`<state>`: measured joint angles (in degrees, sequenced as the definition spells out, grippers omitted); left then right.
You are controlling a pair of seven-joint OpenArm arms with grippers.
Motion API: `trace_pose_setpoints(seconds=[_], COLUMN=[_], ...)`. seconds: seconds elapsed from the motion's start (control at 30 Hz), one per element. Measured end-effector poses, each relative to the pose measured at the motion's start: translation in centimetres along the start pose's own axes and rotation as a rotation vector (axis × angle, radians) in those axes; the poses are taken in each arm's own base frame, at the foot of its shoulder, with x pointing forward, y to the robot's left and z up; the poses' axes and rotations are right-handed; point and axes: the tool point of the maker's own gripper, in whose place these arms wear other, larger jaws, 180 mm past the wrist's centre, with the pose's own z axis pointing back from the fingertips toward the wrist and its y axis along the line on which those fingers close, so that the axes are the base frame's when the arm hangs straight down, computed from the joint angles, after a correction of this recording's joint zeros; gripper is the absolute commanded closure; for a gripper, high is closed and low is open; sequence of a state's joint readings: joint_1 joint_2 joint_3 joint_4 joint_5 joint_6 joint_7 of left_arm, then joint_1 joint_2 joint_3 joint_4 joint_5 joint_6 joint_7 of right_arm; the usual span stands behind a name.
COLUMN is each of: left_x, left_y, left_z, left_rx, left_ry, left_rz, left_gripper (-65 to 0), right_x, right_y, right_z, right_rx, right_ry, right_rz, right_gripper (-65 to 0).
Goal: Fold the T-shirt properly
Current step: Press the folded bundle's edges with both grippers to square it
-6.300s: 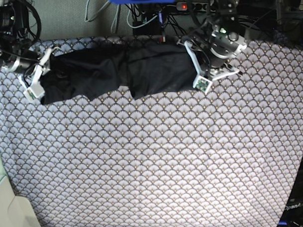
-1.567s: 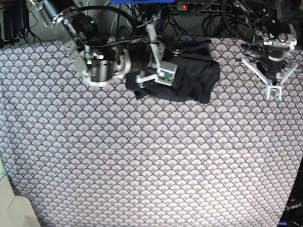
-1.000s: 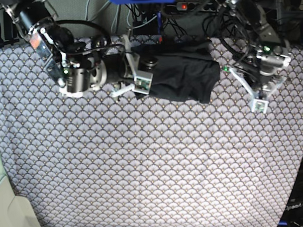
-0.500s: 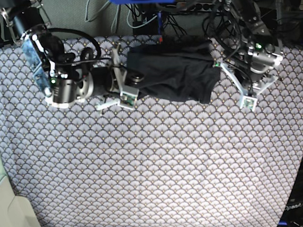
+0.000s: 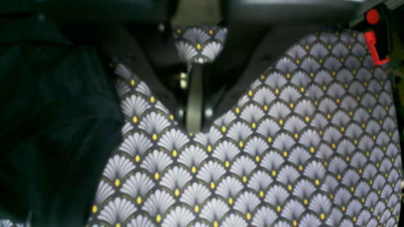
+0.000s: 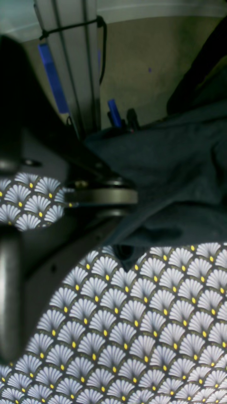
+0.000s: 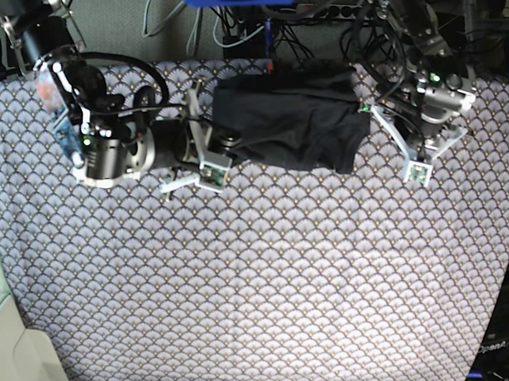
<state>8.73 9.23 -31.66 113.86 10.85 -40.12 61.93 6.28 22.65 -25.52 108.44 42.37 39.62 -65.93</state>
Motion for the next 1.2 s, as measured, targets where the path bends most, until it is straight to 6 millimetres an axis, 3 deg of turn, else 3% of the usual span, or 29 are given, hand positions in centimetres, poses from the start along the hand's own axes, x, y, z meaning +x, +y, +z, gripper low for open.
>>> trace_pose_setpoints(seconds=[0.23,1.2], left_x=[-0.8,-2.1], left_y=[0.9,0.6], left_z=[0.0,-0.3], left_rx=[0.050,0.042], left_ry=[0.049,0.083], left_rz=[-0.032,-0.031], left_gripper=[0.0,0.0], right_x=[0.0,0.1], right_y=[0.0,-0.5], right_z=[0.0,0.3], right_rx=[0.000,-0.018], right_ry=[0.000,-0.011], right_rz=[0.000,-0.013], right_gripper=[0.0,0.0])
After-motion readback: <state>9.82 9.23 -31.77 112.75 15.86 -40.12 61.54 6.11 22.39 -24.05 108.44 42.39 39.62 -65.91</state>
